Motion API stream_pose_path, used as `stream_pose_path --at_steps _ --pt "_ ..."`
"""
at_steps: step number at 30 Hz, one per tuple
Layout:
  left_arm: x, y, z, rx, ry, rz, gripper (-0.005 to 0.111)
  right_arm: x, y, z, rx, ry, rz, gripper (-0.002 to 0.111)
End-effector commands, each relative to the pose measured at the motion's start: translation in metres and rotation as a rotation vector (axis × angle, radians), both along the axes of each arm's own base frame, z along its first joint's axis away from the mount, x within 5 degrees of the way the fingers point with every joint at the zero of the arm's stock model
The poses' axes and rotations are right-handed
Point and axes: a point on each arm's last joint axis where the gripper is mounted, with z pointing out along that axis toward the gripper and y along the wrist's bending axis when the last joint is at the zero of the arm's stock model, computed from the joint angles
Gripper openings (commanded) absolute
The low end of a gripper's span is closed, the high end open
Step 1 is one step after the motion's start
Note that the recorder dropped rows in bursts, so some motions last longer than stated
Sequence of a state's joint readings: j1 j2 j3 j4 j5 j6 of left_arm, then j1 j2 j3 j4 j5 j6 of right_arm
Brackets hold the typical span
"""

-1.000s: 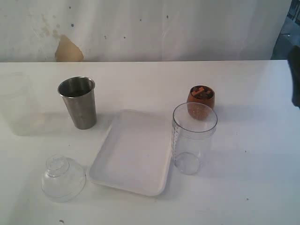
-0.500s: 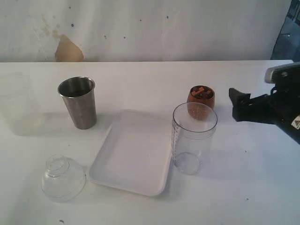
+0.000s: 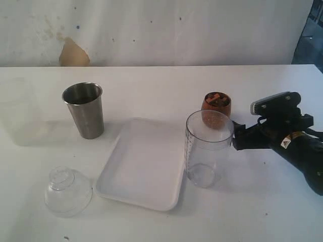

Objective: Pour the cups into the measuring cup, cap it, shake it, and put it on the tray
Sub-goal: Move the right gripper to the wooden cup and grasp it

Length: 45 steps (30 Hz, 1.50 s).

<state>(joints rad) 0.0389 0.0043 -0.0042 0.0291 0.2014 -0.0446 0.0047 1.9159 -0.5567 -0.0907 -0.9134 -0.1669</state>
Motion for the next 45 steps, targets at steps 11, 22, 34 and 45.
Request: stream_pose_path --at_steps 11,22,34,45 --pt "0.0 0.0 0.0 -0.012 -0.014 -0.002 0.0 0.043 0.01 -0.021 0.038 -0.055 0.115 0.094" --pt "0.0 0.0 0.0 -0.012 -0.014 -0.002 0.0 0.071 0.011 -0.038 0.226 -0.064 0.065 0.094" --pt "0.0 0.0 0.0 -0.012 -0.014 -0.002 0.0 0.097 0.018 -0.049 0.215 -0.119 0.154 0.094" --pt "0.0 0.0 0.0 -0.012 -0.014 -0.002 0.0 0.115 0.02 -0.057 0.224 -0.141 0.177 0.094"
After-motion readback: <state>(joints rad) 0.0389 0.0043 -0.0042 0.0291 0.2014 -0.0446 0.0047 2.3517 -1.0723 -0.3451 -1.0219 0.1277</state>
